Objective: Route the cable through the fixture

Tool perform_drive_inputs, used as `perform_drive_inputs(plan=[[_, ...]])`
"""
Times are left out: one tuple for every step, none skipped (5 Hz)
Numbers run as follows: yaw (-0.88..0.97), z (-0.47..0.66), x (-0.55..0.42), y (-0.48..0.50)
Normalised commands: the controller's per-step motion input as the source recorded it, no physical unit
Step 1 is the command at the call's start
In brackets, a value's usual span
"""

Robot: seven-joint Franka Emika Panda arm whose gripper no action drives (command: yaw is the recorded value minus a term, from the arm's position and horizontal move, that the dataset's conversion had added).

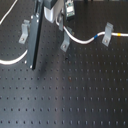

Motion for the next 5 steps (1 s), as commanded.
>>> perform_drive_inputs(plan=[[0.01, -0.03, 0.007, -0.004], [-0.35, -0.01, -0.128, -0.299], [-0.45, -0.01, -0.116, -0.230], [-0.23, 0.00, -0.030, -0.014], [-0.26, 0.01, -0.048, -0.160]])
